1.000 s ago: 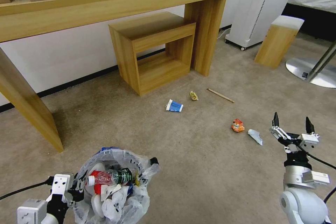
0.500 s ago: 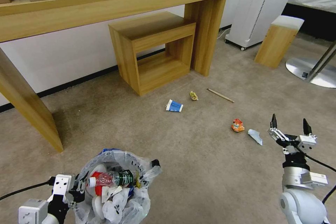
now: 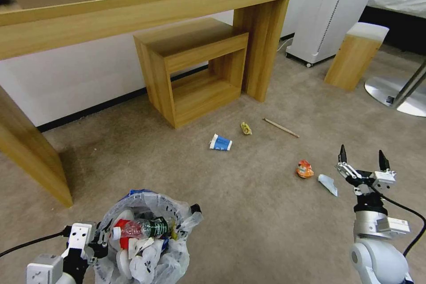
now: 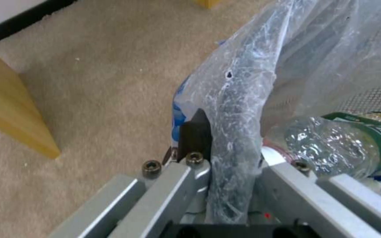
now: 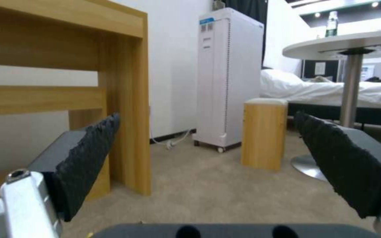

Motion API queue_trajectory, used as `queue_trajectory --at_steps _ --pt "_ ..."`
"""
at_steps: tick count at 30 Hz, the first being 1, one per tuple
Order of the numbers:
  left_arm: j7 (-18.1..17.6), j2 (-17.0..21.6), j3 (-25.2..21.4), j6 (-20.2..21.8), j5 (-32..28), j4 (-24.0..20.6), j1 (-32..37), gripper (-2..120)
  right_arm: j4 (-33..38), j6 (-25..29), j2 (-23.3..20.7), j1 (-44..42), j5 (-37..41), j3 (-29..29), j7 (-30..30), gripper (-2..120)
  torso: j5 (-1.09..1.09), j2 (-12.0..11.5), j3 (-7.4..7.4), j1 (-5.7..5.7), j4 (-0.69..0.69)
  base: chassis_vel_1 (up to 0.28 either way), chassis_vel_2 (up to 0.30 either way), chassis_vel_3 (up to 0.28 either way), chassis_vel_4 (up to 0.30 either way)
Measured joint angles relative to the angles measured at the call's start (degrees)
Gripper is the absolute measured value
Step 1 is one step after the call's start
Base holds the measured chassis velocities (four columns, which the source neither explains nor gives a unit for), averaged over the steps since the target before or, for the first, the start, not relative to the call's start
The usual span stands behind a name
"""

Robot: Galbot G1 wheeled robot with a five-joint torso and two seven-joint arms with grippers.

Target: Pick up the trash bin and place the garbage on the floor into it.

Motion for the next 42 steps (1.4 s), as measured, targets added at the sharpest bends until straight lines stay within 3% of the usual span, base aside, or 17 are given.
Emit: queue_trajectory --at_steps 18,26,42 --pt "-0.2 -0.6 0.5 -0.1 1.1 0.3 0.1 0 -0.6 0.3 0.1 0.8 -0.6 -1.0 -0.1 100 0.01 0.0 0.00 0.00 0.00 -0.190 0.192 0.194 -0.183" --pt "-0.1 -2.5 2.0 -1.0 4.9 0.3 0.9 0 -0.6 2.3 0.3 0.9 -0.6 -1.7 0.2 100 0.00 0.0 0.01 0.01 0.01 -0.167 0.174 0.169 -0.154" --pt "0.2 -4.1 2.7 -1.7 7.3 0.1 2.0 0 -1.9 3.0 -0.5 1.7 -1.1 -2.5 -0.3 100 0.00 0.0 -0.01 -0.01 0.00 -0.008 0.008 0.002 -0.006"
